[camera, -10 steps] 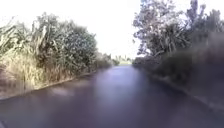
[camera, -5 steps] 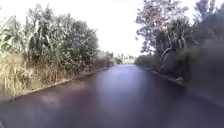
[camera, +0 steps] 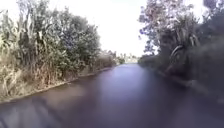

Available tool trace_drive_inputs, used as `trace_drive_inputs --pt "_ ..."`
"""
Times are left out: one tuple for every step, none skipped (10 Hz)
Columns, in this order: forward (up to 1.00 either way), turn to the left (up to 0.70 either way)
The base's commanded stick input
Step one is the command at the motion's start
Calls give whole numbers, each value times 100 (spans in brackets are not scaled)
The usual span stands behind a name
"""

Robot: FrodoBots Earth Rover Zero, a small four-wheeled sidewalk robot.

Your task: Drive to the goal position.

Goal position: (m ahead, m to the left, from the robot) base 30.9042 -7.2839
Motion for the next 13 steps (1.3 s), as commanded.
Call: trace_drive_inputs --pt "6 0" --pt "6 0" --pt "6 0" --pt "6 0" --pt "6 0" --pt "6 0" --pt "6 0" --pt "6 0" --pt "6 0" --pt "7 0" --pt "6 0" --pt "6 0" --pt "6 0"
